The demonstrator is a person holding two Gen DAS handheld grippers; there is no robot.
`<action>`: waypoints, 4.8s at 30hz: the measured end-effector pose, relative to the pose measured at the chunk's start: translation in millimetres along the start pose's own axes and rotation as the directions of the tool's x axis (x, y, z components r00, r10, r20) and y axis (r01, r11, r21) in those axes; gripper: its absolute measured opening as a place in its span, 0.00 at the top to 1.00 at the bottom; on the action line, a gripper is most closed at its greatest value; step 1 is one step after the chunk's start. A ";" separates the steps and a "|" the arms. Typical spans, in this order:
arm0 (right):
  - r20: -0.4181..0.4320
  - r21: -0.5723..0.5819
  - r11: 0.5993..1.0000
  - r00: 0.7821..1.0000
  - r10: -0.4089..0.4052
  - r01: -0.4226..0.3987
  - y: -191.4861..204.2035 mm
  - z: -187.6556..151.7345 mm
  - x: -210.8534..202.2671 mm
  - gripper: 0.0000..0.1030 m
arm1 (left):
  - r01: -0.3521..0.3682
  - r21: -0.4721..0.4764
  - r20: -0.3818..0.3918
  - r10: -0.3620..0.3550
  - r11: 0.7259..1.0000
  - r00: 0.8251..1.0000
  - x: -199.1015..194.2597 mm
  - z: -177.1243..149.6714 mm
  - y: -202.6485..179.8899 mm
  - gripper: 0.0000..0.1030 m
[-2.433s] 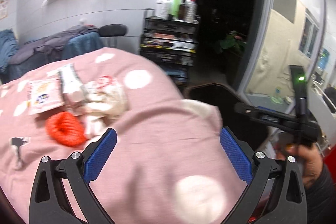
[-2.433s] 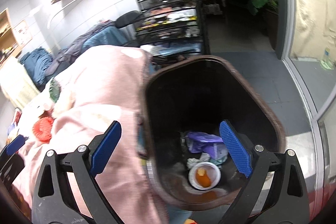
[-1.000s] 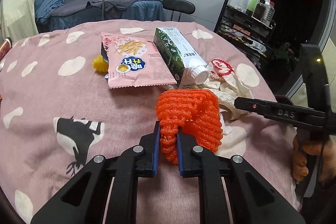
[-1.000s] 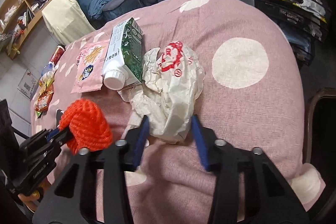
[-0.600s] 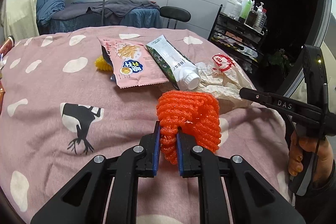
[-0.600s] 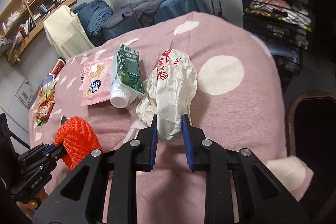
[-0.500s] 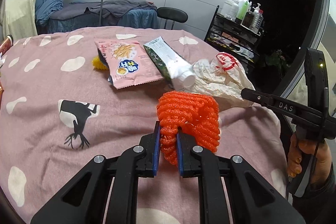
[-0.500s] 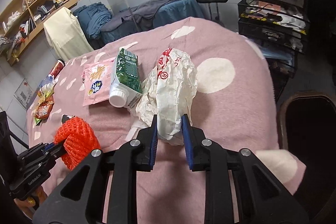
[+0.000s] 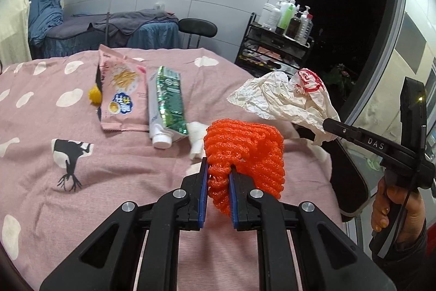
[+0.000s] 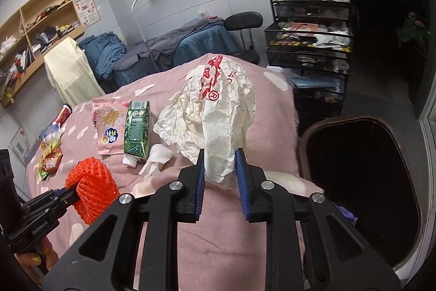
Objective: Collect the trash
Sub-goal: 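Carry the white plastic bag over the bin and open the right tool, then lower the orange mesh net into the bin and open the left tool, then grasp the pink snack bag with the left tool while the right tool grasps the green carton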
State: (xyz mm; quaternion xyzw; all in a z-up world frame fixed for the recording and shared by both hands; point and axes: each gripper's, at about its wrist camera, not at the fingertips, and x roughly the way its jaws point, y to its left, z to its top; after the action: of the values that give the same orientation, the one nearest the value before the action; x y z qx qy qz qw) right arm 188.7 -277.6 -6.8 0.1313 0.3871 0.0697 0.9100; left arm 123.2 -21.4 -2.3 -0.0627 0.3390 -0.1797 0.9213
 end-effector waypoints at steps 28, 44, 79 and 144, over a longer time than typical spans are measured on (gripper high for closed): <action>-0.011 0.308 0.912 0.959 -0.282 0.271 -159.7 -46.9 -51.0 0.78 | 0.199 0.170 -0.055 -0.192 0.965 0.980 30.0 0.7 -110.6 0.87; -0.101 0.385 0.869 0.950 -0.294 0.310 -185.7 -74.9 -27.0 0.38 | 0.235 0.194 -0.097 -0.220 0.952 0.971 45.7 0.8 -131.6 0.87; 0.011 0.456 0.804 0.901 -0.434 0.381 -200.6 -59.7 -76.5 0.13 | 0.321 0.298 -0.235 -0.256 0.899 0.938 97.9 0.8 -204.0 0.87; 0.011 0.122 0.985 0.993 -0.121 0.119 -52.3 -25.8 -13.4 0.09 | -0.015 0.121 0.015 0.014 0.992 1.000 16.8 -6.7 -29.2 0.05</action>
State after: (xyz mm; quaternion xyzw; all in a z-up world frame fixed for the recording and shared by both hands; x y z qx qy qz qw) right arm 162.1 -325.8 -30.1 0.1631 0.3896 -0.0101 0.9064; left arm 122.3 -54.7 -10.6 -0.0053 0.3213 -0.1928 0.9271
